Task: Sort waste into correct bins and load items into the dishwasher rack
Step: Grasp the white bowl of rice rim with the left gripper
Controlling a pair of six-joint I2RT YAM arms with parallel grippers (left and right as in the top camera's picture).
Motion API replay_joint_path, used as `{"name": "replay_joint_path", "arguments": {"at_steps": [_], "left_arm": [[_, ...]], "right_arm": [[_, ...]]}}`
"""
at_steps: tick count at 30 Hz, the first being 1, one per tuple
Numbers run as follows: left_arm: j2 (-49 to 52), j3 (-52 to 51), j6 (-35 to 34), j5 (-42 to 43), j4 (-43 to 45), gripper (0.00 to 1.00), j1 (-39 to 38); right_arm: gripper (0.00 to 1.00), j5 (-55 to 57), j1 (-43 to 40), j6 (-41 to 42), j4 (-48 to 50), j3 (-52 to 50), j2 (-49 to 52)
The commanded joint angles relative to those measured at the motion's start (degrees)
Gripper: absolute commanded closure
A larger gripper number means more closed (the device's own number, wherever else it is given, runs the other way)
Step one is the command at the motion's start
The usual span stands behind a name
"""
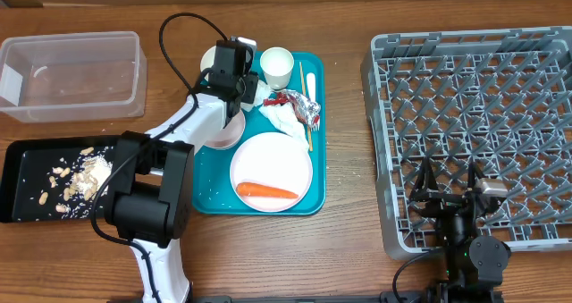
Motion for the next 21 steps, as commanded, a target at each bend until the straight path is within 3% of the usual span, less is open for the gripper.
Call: {"name": "replay_joint_path", "arguments": {"at_steps": [1, 21], "left_arm": [[0.31, 1.75, -4.52, 0.57, 0.66, 0.49, -0.39], [3.13, 3.54, -6.95, 1.97, -0.39, 0.48, 0.90]], "right_arm": [[0.00, 0.39, -0.11, 0.15, 0.44, -0.61, -0.50], [0.00, 0.39, -0.11, 0.15, 0.44, -0.61, -0.50]]}}
